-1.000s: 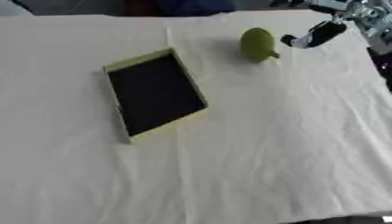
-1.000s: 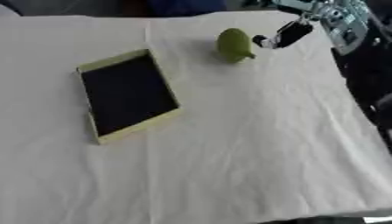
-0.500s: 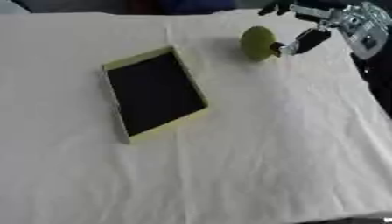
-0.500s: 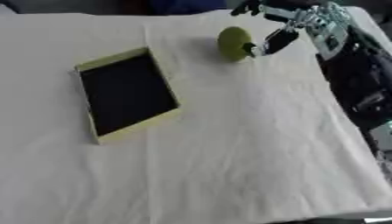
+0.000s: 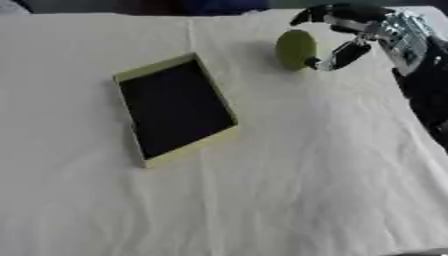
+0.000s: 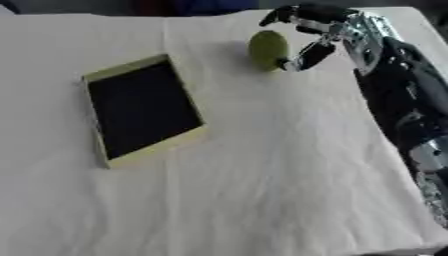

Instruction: Pick up objects on the table and place them in the box.

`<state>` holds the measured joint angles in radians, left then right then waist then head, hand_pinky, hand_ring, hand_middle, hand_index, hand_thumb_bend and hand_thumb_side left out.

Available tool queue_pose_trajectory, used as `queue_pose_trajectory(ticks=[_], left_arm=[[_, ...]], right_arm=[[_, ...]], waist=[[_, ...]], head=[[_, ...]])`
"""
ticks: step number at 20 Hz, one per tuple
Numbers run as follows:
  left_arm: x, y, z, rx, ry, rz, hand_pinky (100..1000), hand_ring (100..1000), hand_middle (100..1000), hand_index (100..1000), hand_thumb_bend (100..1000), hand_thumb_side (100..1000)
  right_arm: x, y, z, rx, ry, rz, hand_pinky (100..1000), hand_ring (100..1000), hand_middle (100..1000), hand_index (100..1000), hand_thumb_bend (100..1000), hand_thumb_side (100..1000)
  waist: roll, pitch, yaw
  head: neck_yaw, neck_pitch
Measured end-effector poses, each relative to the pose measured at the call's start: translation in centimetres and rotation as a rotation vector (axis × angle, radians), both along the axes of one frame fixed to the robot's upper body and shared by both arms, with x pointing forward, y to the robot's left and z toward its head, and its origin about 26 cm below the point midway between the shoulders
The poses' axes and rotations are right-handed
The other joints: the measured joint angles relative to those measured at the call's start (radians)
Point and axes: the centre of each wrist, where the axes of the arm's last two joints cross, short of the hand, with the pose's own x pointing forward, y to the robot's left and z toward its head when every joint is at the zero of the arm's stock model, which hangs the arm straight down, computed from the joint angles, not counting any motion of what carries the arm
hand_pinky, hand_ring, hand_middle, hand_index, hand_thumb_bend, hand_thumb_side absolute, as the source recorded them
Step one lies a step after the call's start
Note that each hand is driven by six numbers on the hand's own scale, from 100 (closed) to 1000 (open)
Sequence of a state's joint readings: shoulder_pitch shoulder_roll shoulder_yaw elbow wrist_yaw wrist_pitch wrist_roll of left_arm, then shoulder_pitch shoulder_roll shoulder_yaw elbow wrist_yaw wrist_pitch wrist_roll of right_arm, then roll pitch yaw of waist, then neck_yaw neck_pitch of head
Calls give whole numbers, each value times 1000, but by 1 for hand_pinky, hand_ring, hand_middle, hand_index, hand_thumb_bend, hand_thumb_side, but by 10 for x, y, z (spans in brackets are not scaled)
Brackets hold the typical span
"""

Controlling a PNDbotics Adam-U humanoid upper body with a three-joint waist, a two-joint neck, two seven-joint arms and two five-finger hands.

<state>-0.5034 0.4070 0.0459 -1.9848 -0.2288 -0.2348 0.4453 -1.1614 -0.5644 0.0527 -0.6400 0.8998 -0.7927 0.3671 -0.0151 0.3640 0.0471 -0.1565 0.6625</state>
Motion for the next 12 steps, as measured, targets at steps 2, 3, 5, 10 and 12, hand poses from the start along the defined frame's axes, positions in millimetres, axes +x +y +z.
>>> queue_pose_trajectory(ticks=[2, 3, 5, 10, 12], left_arm=[[0, 0, 0, 0, 1, 0, 719, 681, 645, 802, 487, 100], [0, 0, 0, -1, 1, 0, 719, 681, 645, 801, 486, 100], [0, -1, 2, -2, -6, -4, 718, 680, 645, 801, 486, 100], [0, -3, 4, -1, -14, -10, 718, 679, 643, 801, 480, 100], [1, -3, 4, -1, -13, -11, 718, 679, 643, 799, 477, 100]], right_arm=[[0, -1, -2, -15, -4, 3, 892, 950, 901, 950, 295, 180], [0, -1, -2, -19, -5, 5, 890, 946, 891, 947, 284, 179], [0, -3, -4, -33, -2, -1, 891, 946, 886, 948, 266, 175], [0, -9, -8, -45, -1, -10, 886, 937, 869, 946, 216, 162], [0, -10, -9, -43, -7, -8, 881, 928, 856, 944, 199, 153]], waist=[[0, 0, 0], [0, 0, 0], [-2, 13, 13], [-5, 29, 29], [-5, 36, 35]], head=[[-1, -1], [-1, -1], [-8, -9], [-23, -29], [-28, -34]])
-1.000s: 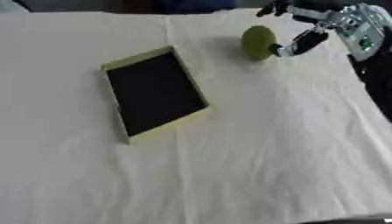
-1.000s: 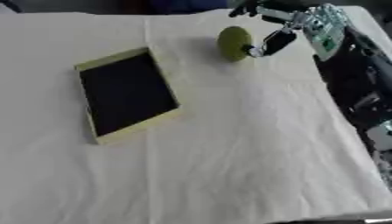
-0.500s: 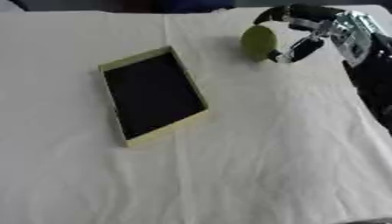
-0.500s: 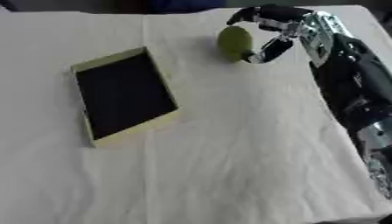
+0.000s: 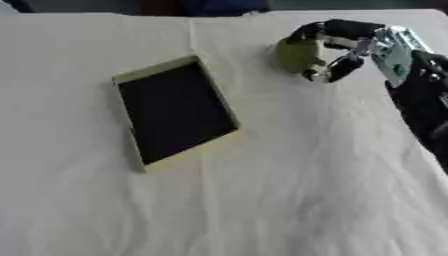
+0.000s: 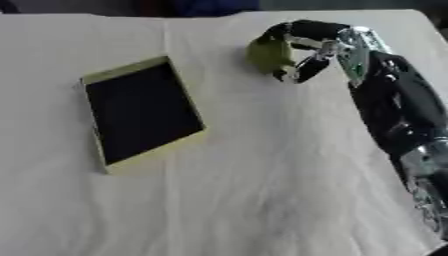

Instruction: Pick up objects on the table and place them in the box.

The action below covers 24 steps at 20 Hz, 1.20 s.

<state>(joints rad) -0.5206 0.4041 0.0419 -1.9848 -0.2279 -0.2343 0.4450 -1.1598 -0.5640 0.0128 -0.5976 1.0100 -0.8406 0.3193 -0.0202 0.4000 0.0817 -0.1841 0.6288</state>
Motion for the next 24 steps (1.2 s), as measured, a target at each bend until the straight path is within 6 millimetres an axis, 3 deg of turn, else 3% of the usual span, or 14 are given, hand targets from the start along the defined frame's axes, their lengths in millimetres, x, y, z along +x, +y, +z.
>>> queue_pose_trajectory(ticks=[5, 17, 19, 24], left_arm=[[0, -1, 2, 0, -5, -4, 718, 678, 642, 799, 473, 100], [0, -2, 5, -2, -12, -12, 717, 673, 633, 794, 457, 104], [0, -2, 5, -2, -11, -13, 717, 672, 631, 793, 453, 106], [0, -3, 5, -1, -9, -13, 716, 671, 627, 792, 447, 109]], right_arm=[[-1, -3, 2, 26, -25, 3, 852, 894, 799, 923, 186, 148], [-3, -6, 12, 114, -176, -28, 678, 698, 617, 775, 361, 168], [-3, -6, 13, 124, -204, -25, 661, 677, 604, 763, 341, 157], [-4, -9, 9, 180, -257, -6, 636, 668, 611, 742, 100, 100]], waist=[[0, 10, 8], [-6, 35, 24], [-6, 40, 27], [-6, 44, 29]], head=[[-12, -14], [-27, -35], [-30, -41], [-30, -43]])
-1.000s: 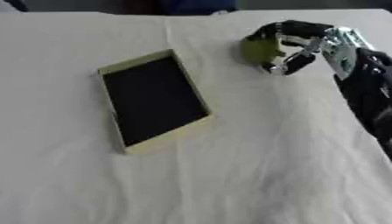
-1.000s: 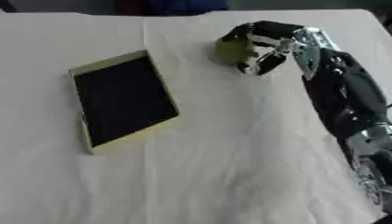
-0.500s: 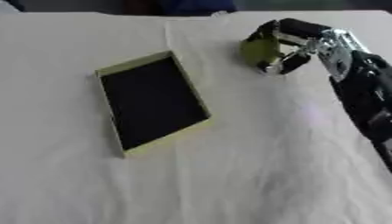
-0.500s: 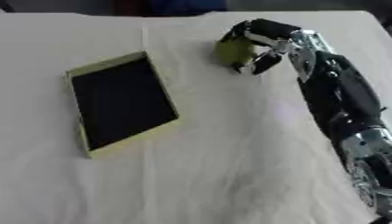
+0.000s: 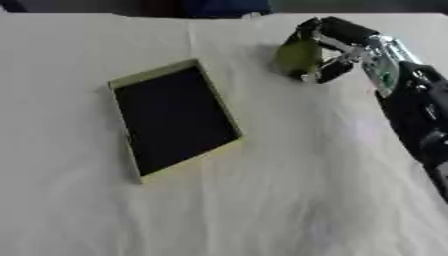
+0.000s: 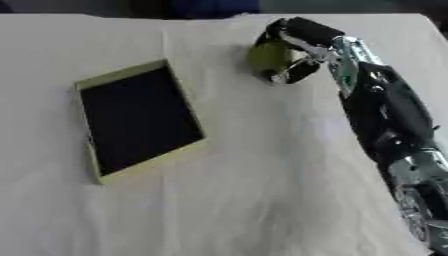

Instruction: Pick up objects on the table and place them in the box.

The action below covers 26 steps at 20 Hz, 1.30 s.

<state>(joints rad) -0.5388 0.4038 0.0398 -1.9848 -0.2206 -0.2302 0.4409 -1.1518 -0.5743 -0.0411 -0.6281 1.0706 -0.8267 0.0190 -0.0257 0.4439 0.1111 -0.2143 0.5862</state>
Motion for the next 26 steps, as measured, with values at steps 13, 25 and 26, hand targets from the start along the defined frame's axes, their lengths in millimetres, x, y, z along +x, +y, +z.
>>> queue_pose_trajectory(ticks=[13, 25, 26], left_arm=[[0, 0, -1, 2, 9, 1, 715, 666, 621, 788, 441, 108], [0, 3, -8, 7, 34, 8, 716, 665, 619, 788, 444, 100], [0, 3, -8, 8, 35, 8, 716, 665, 619, 788, 443, 100]], right_arm=[[2, -2, -15, 60, -1, 86, 602, 647, 644, 680, 100, 100], [-2, 24, 21, 75, -112, 210, 594, 639, 624, 668, 100, 100], [-2, 27, 25, 77, -124, 225, 594, 638, 622, 667, 100, 100]], waist=[[2, -11, -18], [0, -62, -38], [0, -64, -39]], head=[[2, 11], [22, 41], [23, 45]])
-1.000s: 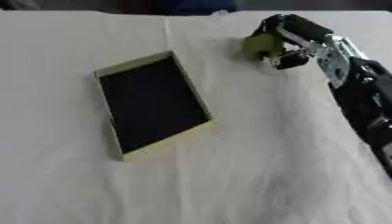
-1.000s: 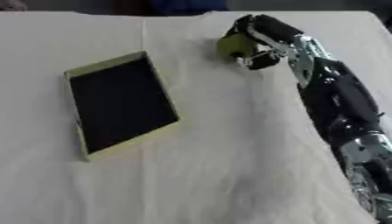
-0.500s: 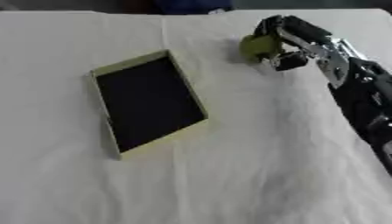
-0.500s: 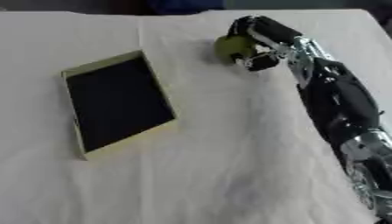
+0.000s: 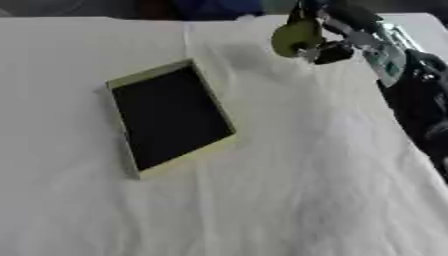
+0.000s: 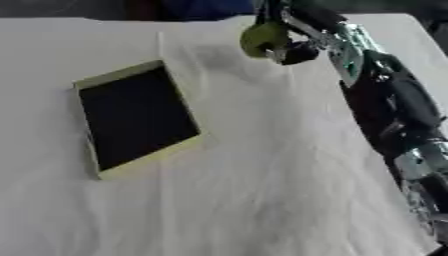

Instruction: Pick up objects on the table and place them in the box.

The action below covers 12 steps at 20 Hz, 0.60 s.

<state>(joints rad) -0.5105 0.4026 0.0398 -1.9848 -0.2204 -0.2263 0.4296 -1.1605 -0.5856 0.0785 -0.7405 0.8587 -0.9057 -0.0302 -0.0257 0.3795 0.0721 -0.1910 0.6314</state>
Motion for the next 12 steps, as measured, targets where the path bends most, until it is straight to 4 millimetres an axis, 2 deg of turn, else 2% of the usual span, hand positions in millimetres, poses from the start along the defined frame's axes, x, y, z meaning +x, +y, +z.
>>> queue_pose_trajectory(ticks=[8, 12], left_arm=[[0, 0, -1, 2, 6, 1, 716, 665, 619, 789, 443, 100], [0, 0, -1, 2, 6, -1, 717, 667, 621, 789, 447, 100]], right_arm=[[-7, 26, 23, -10, -40, 112, 596, 636, 621, 670, 100, 100], [-11, 50, 29, -59, -38, 192, 604, 639, 618, 673, 100, 100]], waist=[[-1, -7, -3], [-2, -8, 4]], head=[[5, 11], [4, 19]])
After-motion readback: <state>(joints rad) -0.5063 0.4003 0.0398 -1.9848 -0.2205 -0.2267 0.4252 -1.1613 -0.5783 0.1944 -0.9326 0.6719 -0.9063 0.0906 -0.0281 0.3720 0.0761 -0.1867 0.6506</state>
